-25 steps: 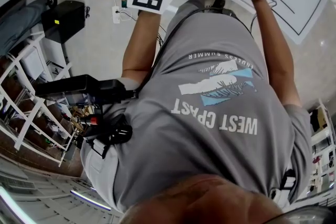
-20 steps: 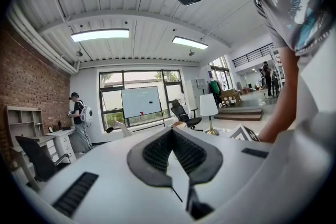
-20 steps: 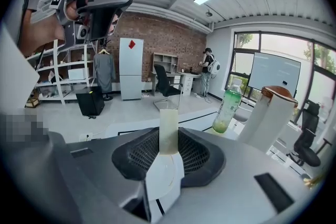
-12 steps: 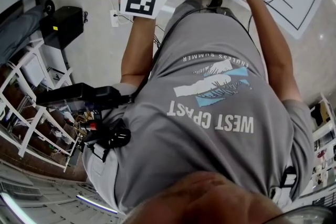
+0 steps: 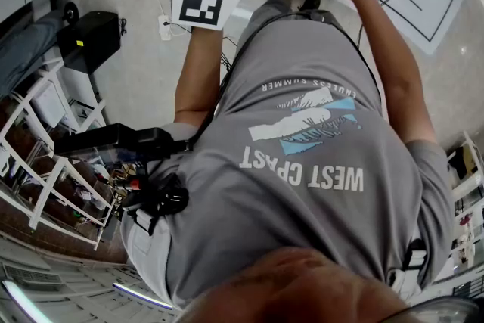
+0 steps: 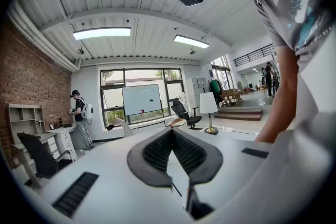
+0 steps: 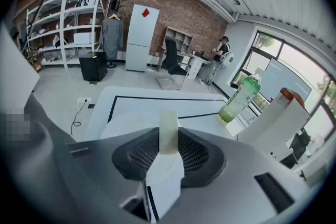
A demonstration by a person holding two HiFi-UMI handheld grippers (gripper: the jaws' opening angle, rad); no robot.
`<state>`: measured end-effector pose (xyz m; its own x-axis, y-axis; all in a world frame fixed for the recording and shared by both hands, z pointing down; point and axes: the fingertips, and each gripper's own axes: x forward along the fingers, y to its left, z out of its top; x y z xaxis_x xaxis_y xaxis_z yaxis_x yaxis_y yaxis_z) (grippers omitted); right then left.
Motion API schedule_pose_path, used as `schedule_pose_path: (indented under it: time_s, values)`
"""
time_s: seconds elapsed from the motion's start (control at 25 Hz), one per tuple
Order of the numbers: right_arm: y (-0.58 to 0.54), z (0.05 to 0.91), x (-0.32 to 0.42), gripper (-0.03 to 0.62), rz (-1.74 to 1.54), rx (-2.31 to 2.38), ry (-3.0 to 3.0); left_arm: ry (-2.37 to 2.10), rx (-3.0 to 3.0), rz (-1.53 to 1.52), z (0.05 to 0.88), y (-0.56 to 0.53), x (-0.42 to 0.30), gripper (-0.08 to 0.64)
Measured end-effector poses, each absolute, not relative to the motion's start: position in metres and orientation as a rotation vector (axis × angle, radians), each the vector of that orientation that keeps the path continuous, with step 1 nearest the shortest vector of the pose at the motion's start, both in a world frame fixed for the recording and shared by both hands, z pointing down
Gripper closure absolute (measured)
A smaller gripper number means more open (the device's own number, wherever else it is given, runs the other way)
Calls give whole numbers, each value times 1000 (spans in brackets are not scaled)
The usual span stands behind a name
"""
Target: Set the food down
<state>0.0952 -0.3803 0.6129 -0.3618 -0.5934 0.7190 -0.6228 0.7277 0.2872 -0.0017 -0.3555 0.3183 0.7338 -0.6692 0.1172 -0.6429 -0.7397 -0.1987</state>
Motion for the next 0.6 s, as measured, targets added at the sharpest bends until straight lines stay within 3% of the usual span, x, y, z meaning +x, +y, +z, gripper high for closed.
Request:
schedule_pose_path:
  time_s: [0.6]
  values:
    - [-378,652,98,485,-51,784,-1869,1062,-2796,-289,323,-355,-2,554]
